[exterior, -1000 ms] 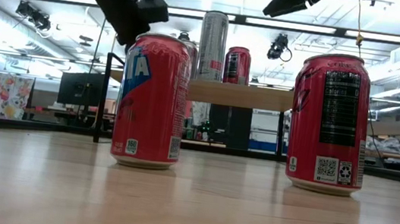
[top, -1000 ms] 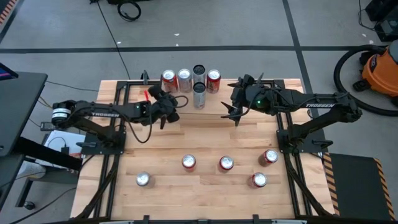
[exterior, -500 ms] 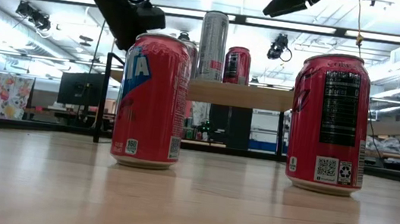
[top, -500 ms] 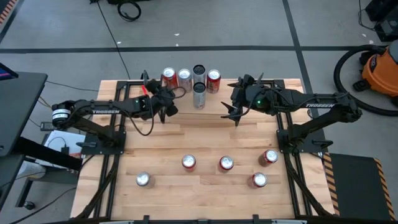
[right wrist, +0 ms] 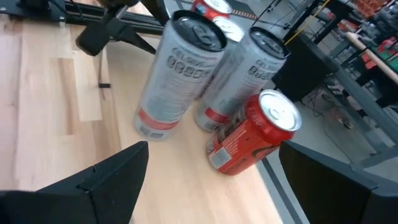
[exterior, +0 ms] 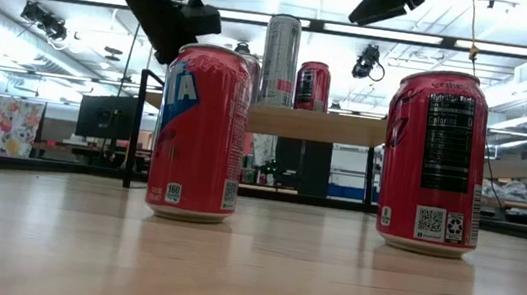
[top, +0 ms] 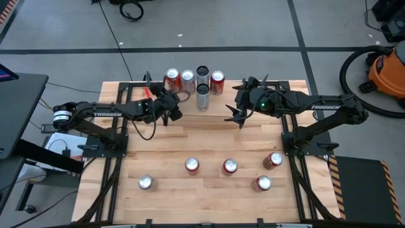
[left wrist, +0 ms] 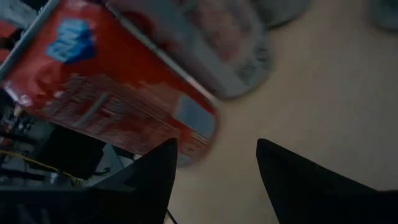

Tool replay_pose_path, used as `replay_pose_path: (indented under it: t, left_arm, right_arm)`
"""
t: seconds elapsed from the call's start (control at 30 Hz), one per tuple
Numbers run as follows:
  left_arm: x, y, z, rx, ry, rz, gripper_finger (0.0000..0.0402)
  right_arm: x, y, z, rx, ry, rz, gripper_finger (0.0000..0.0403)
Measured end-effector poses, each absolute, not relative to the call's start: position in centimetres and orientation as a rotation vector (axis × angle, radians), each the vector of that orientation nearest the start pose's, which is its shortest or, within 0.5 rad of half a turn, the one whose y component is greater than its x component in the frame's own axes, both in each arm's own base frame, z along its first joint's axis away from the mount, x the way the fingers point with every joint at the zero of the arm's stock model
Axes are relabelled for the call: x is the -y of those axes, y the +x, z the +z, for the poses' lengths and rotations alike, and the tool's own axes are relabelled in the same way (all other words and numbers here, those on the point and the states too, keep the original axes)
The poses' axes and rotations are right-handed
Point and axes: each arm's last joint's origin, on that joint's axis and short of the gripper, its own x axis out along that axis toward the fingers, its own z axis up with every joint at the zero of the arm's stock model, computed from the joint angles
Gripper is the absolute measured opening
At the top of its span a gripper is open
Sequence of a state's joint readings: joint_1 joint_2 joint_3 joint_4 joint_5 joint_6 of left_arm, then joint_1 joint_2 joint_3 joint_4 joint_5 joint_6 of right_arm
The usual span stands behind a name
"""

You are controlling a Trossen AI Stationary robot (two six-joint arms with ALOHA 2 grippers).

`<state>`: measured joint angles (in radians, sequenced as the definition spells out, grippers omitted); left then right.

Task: Place canned beverage on shelf
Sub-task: Adjust the orange soda can on the shelf, then put the red and black soda can on the shelf

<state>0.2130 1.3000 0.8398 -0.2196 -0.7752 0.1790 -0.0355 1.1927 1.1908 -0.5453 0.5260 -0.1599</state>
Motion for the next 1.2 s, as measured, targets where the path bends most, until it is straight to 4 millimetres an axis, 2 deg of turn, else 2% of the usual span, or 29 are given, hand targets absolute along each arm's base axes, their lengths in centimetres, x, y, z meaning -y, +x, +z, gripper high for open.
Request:
replay_pose_path:
  t: [0.27,0.4,0.63,0.77,1.0,1.2]
  left_arm:
    - [-3.3,25.1,25.9,-0.704,0.408,0.786,0.0231]
    - [-1.8,25.3,26.1,-0.669,0.382,0.688,0.0231]
    - [-0.6,25.6,25.8,-0.643,0.311,0.608,0.0231]
    - [0.8,25.6,25.7,-0.636,0.297,0.550,0.0231]
    - [3.8,25.2,25.9,-0.592,0.257,0.416,0.0231]
    - [4.4,25.2,25.9,-0.583,0.185,0.369,0.0231]
  right_arm:
    - [-0.5,24.8,35.7,-0.582,-0.266,-0.355,0.0372]
    - [-1.4,25.4,35.3,-0.587,-0.272,-0.320,0.0372]
    - [-2.1,28.2,32.3,-0.692,-0.305,-0.295,0.0372]
    - [-2.8,29.1,31.0,-0.737,-0.270,-0.211,0.0372]
    - [-5.4,28.8,30.4,-0.781,-0.141,0.021,0.0372]
    - [-9.1,28.7,29.1,-0.839,-0.071,0.120,0.0372]
